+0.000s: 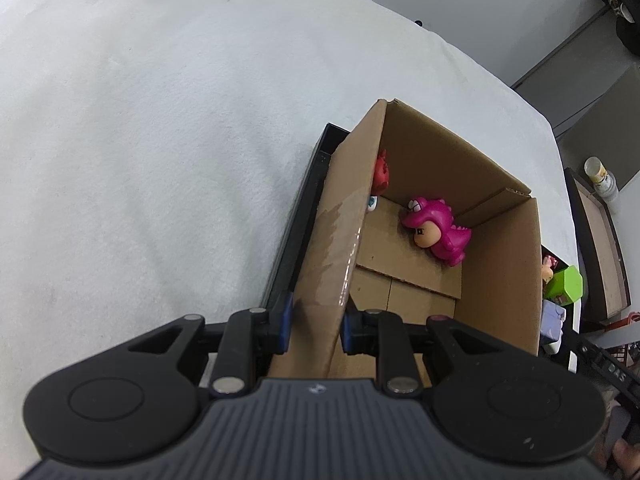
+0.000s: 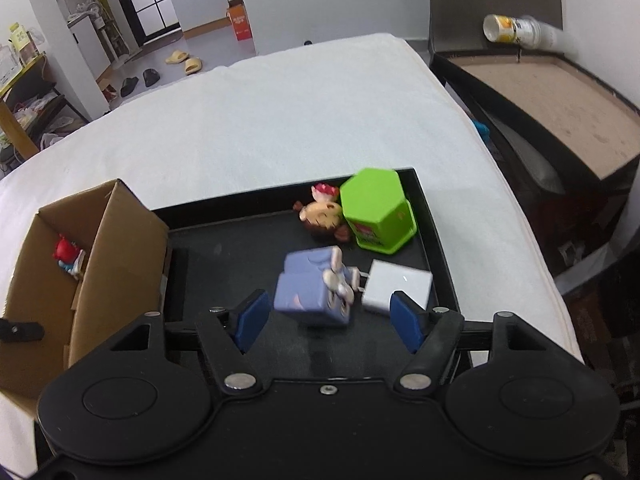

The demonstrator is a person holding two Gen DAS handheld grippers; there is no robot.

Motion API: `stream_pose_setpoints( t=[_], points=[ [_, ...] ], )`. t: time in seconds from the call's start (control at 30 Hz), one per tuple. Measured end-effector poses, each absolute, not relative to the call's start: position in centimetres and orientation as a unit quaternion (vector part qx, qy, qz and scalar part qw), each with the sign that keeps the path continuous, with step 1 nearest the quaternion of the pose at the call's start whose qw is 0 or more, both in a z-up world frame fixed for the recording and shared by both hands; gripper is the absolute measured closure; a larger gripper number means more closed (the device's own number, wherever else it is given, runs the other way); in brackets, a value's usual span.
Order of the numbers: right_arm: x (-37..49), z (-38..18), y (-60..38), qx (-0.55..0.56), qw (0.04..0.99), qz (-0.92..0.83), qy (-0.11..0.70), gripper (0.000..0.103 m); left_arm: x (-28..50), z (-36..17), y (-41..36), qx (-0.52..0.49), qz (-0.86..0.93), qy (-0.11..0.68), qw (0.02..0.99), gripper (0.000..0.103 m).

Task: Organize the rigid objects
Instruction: 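Lower the right gripper onto the lavender cube figure and grasp it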

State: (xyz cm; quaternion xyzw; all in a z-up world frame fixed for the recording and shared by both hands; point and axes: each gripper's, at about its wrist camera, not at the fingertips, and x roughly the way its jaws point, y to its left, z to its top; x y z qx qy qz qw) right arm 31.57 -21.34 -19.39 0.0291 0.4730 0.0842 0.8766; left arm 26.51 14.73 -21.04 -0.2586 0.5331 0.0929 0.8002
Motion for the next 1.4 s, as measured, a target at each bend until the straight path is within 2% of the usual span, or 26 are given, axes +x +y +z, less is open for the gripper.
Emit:
stream_pose_setpoints(
  t=[0.43,0.47,0.53,0.93,1.4],
  points=[
    [32.5,-22.0,-17.3,-0.051,0.883,0.074,0.461,0.037,26.9,-21.8,14.3,-0.256,0.094,0.539,0.797,0.081],
    [32.5,-22.2,-17.1,-0.062,0.884,0.068,0.458,0.039,26.9,-21.8,14.3,-0.256,0.094,0.538,0.797,0.081],
    [32.5,-22.9,-16.8,-0.079,0.885,0.060,0.456,0.055,26.9,-21.8,14.4,-0.257,0.093,0.538,0.797,0.081],
    [31.5,-21.2,-17.9,-0.050,0.891,0.065,0.447,0.058,26.6,-22.0,14.9,-0.266,0.091,0.536,0.796,0.081],
    [30.9,-16.0,-16.3,-0.024,0.895,0.103,0.433,0.057,26.5,-21.8,15.2,-0.274,0.093,0.534,0.795,0.080]
  ],
)
